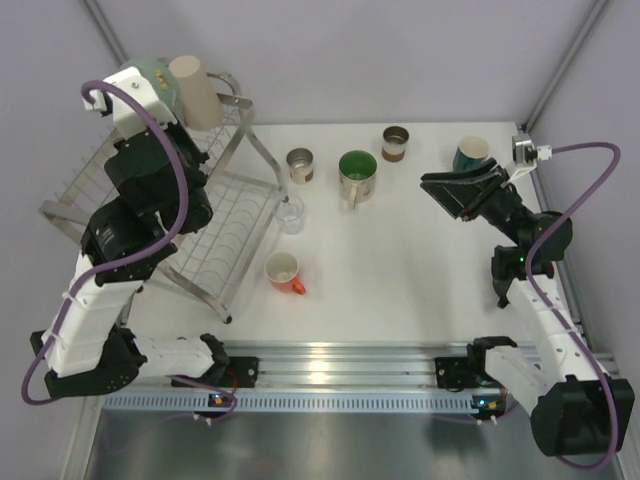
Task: Load the cups into the dish rack
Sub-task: Place the cup upside down on the dish rack
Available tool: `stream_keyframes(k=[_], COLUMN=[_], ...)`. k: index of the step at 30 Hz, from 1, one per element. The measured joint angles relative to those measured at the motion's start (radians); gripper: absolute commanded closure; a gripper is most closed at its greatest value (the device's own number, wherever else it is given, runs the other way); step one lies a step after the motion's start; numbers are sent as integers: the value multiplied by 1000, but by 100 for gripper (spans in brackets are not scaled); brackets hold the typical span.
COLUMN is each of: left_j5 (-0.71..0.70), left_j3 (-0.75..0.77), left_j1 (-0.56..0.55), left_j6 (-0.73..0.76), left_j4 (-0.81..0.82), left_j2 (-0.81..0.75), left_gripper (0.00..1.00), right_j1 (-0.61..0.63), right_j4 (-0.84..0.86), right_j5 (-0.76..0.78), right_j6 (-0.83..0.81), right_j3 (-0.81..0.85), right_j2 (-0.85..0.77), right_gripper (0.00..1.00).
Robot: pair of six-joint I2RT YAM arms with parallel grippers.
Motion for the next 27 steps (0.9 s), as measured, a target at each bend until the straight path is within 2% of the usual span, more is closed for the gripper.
stream_keyframes(k=[3, 6, 7, 8, 12, 18, 23, 27], left_j5=[-76, -119, -130, -138, -150, -172, -177, -171], left_j3=[-86, -314, -356, -368, -360, -336, -230, -104], left_j1=[1, 2, 3, 4, 12, 25, 31, 32], left_j6=[164, 516, 613, 661, 692, 815, 892, 912], left_j4=[137, 560, 668, 711, 736, 826, 840, 782], left_j2=[-39, -112, -120, -118, -98, -37, 124, 268], left_gripper=[100, 100, 100, 100, 100, 100, 100, 100], right_j1=[0, 0, 0, 0, 0, 0, 0, 0], right_j4=[-26, -44, -55, -65, -110, -174, -229, -256], right_j5=[-4, -5, -6, -7, -7, -7, -6, -6], right_j6=[-13, -22, -27, -31, -63, -109, -145, -165], right_j3=[0, 0, 0, 0, 0, 1, 3, 3], right_j2=[0, -4, -9, -14, -39, -55, -57, -64], right_gripper=[61, 61, 61, 61, 61, 61, 61, 61])
